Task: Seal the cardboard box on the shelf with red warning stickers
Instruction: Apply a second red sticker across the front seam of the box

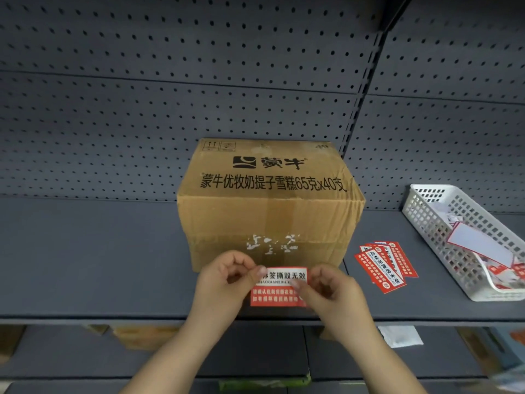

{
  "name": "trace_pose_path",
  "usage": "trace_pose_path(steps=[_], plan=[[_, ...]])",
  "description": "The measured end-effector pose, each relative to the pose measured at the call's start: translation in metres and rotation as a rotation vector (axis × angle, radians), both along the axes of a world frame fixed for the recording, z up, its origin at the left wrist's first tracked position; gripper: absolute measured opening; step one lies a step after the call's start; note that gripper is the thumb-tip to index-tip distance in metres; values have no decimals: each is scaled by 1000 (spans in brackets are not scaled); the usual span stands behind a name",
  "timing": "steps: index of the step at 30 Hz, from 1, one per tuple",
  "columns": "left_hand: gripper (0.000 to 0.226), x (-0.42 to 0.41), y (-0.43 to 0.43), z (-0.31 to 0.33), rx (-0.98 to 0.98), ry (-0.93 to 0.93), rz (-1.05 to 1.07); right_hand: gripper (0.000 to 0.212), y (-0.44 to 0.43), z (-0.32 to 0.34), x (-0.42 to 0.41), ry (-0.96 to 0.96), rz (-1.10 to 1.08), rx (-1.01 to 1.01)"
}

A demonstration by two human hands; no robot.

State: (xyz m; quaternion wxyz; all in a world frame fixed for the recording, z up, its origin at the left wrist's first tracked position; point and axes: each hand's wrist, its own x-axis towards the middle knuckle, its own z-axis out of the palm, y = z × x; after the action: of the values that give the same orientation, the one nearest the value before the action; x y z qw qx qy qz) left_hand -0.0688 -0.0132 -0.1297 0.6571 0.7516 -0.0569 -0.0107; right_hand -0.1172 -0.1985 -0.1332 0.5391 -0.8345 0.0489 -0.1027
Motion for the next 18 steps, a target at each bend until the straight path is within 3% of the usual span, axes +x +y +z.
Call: trace_pose_path(steps=[2, 8, 12, 18], plan=[[16, 3, 1, -1, -16, -45, 4, 40, 2, 1, 3, -8, -18, 32], [16, 13, -4, 3, 17, -216, 75, 27, 5, 1, 16, -103, -29, 46], [13, 20, -9, 4, 107, -353, 136, 34, 5, -5, 30, -191, -106, -3], [24, 20, -13, 0, 222, -408, 205, 29, 6, -10, 39, -257, -160, -135]])
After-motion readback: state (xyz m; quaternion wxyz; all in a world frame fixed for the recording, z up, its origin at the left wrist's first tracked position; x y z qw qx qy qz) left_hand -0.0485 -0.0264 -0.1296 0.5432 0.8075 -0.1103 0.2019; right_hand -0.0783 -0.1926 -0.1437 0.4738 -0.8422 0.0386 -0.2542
